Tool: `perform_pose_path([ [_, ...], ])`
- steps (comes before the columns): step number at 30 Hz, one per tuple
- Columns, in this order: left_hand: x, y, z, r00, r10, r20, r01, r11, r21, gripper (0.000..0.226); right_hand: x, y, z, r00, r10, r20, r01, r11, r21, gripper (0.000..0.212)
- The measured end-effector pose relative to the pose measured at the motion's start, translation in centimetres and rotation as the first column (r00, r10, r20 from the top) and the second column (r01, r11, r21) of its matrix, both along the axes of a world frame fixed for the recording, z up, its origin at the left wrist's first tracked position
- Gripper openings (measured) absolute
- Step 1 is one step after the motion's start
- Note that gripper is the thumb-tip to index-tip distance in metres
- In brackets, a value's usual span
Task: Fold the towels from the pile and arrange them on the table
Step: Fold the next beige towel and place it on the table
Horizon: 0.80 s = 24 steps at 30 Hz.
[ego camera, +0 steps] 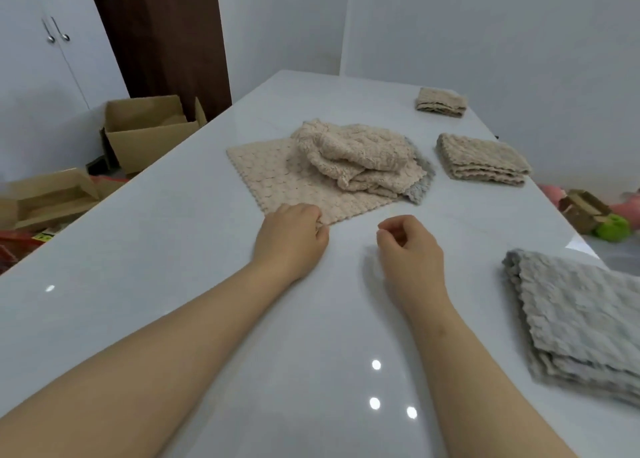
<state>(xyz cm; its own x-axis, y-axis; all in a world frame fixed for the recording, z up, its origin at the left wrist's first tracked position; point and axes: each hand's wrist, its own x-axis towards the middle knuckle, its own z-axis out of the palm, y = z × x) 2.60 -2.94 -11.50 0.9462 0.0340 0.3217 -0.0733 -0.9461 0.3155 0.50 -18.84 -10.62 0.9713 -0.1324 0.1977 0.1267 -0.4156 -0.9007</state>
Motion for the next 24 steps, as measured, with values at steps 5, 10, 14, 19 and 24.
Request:
perform_pose_path([
  [5,-5.4,1.8,-0.2,0.998,-0.062,0.002,0.062,0.997,0.055,0.027,-4.4,-0.1,-0.4,1.000,0.023,-0.007,-0.024,0.999,-0.048,0.014],
  [10,-8.5,2.6,-0.4,0.997,-0.076,0.028,0.073,0.994,0.081,0.023,-6.3,0.2,-0.4,0.999,0.034,-0.003,-0.034,0.992,-0.125,0.013],
  [14,-8.3,2.3,-0.6,0.992,-0.017,0.126,-0.003,0.987,0.159,0.034,-5.8,0.4,-0.4,1.000,0.028,-0.012,-0.029,0.985,-0.171,0.012],
  [19,-4.8,2.9,-0.4,0.991,0.025,0.129,-0.048,0.983,0.175,0.049,-5.2,0.5,-0.6,0.998,0.060,-0.024,-0.063,0.972,-0.228,0.011],
  [24,-2.1,4.5,-0.2,0.979,0.171,-0.112,-0.187,0.970,-0.153,0.038,-4.7,0.5,-0.9,0.999,0.050,-0.022,-0.054,0.963,-0.265,0.013],
])
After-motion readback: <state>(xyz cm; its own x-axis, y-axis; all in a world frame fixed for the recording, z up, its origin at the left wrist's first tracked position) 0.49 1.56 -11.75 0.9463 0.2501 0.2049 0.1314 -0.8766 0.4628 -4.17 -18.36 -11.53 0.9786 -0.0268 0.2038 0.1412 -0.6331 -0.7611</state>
